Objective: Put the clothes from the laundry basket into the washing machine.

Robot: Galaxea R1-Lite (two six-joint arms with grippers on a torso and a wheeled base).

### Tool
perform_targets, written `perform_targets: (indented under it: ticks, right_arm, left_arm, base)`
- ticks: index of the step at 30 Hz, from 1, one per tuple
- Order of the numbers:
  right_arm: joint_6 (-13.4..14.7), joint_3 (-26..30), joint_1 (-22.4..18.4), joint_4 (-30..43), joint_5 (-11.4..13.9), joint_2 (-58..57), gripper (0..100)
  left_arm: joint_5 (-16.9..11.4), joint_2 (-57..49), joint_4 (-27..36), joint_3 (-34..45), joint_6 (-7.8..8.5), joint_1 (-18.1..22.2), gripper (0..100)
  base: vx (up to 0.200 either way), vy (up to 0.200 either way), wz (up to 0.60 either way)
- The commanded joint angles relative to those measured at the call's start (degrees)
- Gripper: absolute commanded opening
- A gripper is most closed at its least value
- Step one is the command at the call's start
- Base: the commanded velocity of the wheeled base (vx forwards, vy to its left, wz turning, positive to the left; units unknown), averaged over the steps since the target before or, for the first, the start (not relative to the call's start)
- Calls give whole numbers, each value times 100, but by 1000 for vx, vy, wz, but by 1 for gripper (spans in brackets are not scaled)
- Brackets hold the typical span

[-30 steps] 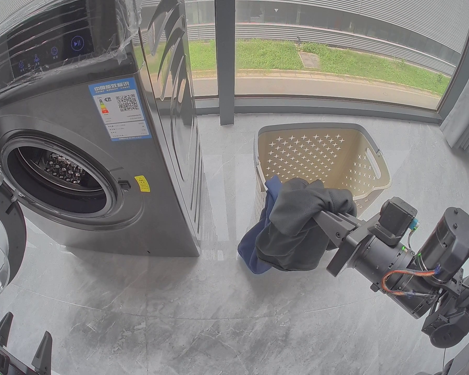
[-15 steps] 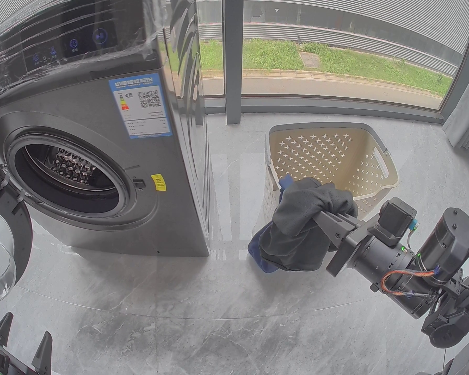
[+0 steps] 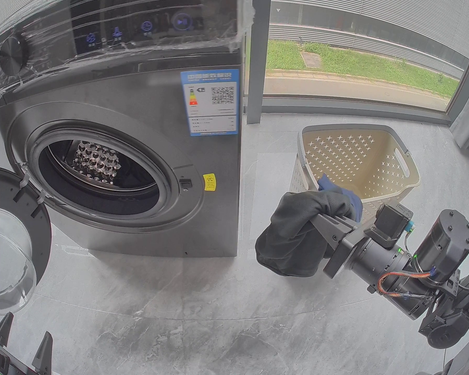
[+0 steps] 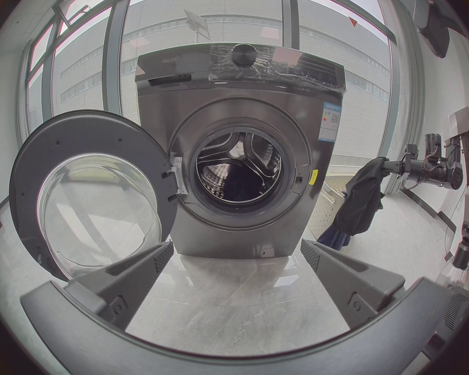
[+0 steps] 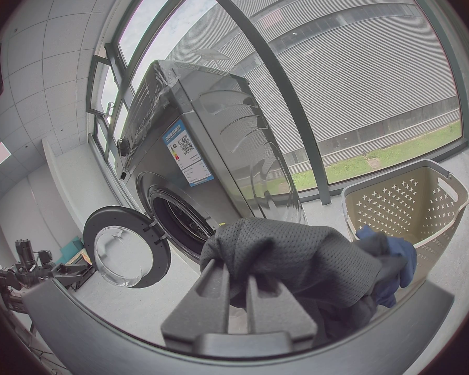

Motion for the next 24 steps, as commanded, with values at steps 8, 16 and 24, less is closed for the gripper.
perform_targets:
  ticks: [8, 16, 24]
  right_arm:
    - [-3, -6, 10, -3, 9, 3, 0]
    - [-3, -6, 10, -3, 9, 12, 0]
    - [6, -6, 10, -3, 0, 21, 0]
  left_arm:
    - [2, -22, 4, 57, -8, -2, 100]
    - [2, -22, 4, 57, -8, -2, 100]
    - [2, -22, 4, 57, -8, -2, 100]
  base:
    - [-150, 0, 0]
    - [-150, 0, 0]
    - [0, 100, 0]
